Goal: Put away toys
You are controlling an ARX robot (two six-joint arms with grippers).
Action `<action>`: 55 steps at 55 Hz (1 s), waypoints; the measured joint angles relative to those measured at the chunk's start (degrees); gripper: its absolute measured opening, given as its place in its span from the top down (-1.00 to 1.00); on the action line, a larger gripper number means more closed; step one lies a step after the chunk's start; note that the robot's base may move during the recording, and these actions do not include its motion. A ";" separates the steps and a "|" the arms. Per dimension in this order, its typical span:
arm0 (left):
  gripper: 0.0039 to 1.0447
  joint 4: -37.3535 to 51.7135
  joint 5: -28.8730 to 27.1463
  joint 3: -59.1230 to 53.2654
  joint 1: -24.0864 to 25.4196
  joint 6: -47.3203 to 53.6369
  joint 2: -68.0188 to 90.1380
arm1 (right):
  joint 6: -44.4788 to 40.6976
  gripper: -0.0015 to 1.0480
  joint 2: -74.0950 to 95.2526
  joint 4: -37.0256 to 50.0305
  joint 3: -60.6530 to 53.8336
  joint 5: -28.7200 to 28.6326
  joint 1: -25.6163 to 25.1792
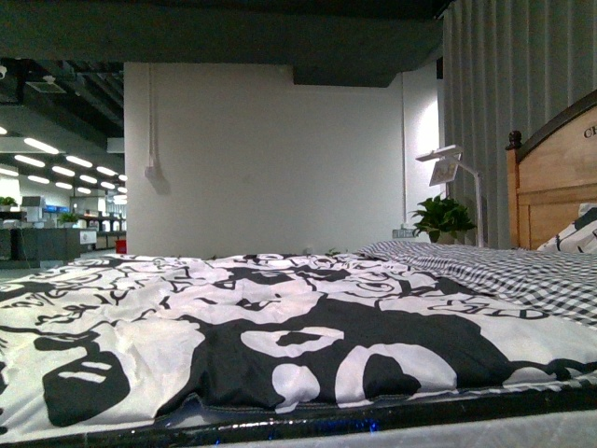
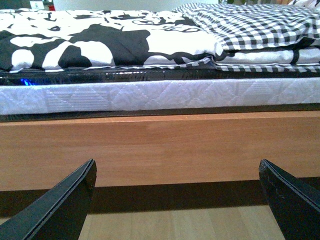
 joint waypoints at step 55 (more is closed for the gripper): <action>-0.88 0.02 0.02 0.00 0.00 0.02 0.00 | 0.00 -0.87 -0.02 0.02 0.00 0.04 0.02</action>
